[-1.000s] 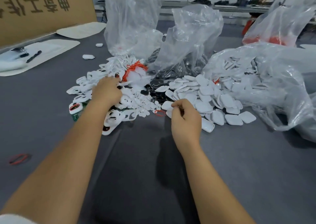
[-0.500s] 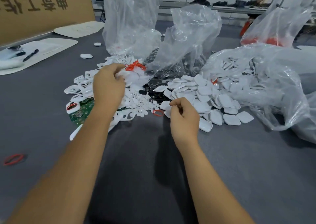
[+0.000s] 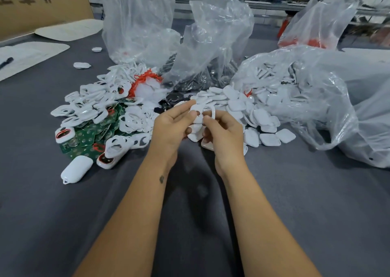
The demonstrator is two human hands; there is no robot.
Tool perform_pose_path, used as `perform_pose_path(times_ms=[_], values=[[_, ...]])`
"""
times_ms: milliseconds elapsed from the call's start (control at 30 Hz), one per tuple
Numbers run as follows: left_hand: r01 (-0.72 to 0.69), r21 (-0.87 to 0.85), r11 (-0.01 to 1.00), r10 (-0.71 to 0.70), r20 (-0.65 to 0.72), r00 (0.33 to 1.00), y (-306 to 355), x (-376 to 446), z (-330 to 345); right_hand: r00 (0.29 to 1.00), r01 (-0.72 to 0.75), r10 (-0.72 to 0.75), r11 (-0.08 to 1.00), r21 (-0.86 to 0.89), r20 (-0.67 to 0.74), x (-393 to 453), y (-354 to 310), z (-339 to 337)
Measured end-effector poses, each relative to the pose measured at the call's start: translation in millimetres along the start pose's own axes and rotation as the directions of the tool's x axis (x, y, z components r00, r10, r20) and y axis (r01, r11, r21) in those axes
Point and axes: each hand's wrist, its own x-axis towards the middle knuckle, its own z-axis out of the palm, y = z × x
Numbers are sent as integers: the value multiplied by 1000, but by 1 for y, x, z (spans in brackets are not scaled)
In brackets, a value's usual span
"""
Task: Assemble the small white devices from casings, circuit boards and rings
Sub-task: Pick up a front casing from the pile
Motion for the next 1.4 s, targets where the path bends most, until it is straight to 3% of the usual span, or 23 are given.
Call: perform_pose_path(times_ms=[167, 233, 267, 333, 400, 467, 533, 633, 767, 800, 867, 933, 1000, 1200, 1400], values=[[20, -252, 968, -26, -22, 999, 5, -4, -5, 995, -86, 70, 960, 265, 67, -2, -3, 3], [35, -248, 968, -51, -58, 997, 4, -7, -5, 995, -100, 89, 938, 332, 49, -1, -3, 2], [45, -215, 976, -62, -72, 995, 3, -8, -5, 998, -69, 66, 952, 297, 18, -1, -1, 2], [85, -177, 981, -95, -47, 994, 1, -10, -1, 995, 79, -79, 997, -9, -63, 1, 4, 0], [131, -162, 978, -131, 16, 991, 0, -11, 3, 956, 246, -291, 869, -429, -42, 2, 12, -1], [149, -152, 977, -144, 41, 989, 0, -11, 5, 911, 367, -403, 696, -617, 87, 1, 17, -1], [133, -114, 985, -131, 26, 991, 0, -11, 3, 888, 429, -426, 629, -648, 175, 1, 20, -1], [93, -76, 993, -97, -61, 993, 0, -10, 0, 872, 473, -431, 624, -622, 231, 0, 22, 1], [25, -215, 976, -69, -201, 977, 3, -6, -6, 873, 486, -353, 580, -655, 335, -5, 21, 3], [5, -261, 965, -64, -218, 974, 4, -5, -8, 861, 507, -344, 510, -695, 376, -5, 20, 2], [-32, -374, 927, -65, -244, 968, 6, -3, -13, 838, 528, -314, 258, -809, 447, -2, 20, -1], [-51, -497, 866, -91, -256, 962, 9, -2, -16, 867, 448, -269, 50, -893, 420, 3, 19, -5], [-67, -582, 811, -108, -262, 959, 10, -2, -19, 905, 340, -265, -26, -940, 334, 6, 18, -10], [-90, -545, 834, -86, -290, 953, 5, -2, -20, 916, 17, -400, -23, -1000, 24, 2, 14, -15], [-78, -400, 913, -49, -299, 953, 4, -2, -18, 883, -35, -468, -7, -999, -28, -2, 14, -9]])
